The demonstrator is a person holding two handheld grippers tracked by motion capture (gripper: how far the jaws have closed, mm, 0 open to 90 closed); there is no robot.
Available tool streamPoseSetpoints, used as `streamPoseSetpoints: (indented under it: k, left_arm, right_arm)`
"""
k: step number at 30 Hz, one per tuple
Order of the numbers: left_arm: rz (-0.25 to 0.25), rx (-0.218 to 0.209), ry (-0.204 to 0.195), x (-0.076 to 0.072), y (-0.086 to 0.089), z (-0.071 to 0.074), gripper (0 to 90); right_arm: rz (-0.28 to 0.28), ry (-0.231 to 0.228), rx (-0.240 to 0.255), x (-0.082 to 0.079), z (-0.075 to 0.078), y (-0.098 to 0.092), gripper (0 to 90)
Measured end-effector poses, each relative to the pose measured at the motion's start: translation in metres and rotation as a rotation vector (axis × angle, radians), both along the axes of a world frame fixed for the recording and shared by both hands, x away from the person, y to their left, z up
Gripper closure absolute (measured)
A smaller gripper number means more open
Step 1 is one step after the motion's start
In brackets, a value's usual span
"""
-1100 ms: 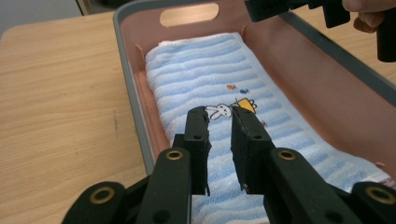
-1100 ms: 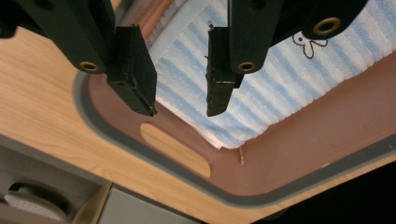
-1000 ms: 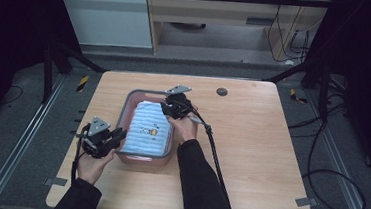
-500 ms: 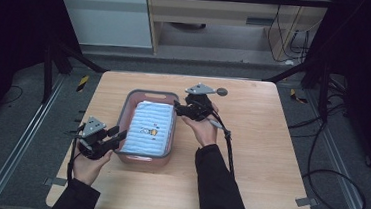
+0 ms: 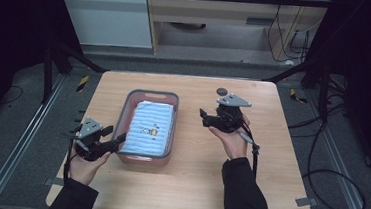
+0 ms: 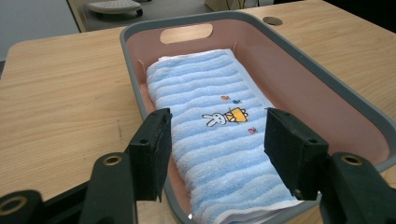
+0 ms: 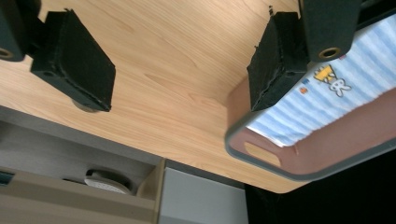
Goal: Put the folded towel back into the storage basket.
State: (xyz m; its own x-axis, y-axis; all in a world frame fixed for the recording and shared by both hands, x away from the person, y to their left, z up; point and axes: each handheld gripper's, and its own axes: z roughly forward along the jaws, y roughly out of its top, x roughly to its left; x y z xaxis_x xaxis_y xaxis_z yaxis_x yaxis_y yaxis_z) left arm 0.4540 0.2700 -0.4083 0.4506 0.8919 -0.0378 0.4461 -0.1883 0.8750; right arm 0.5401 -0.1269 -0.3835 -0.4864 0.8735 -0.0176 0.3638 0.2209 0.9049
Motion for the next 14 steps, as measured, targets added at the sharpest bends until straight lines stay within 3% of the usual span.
streamPoseSetpoints:
  k: [14]
  left_arm:
    - [0.018,-0.012,-0.025,0.0,0.016,0.002,34.4]
  right_arm:
    - [-0.075,0.028,0.026,-0.031,-0.025,-0.065,19.9]
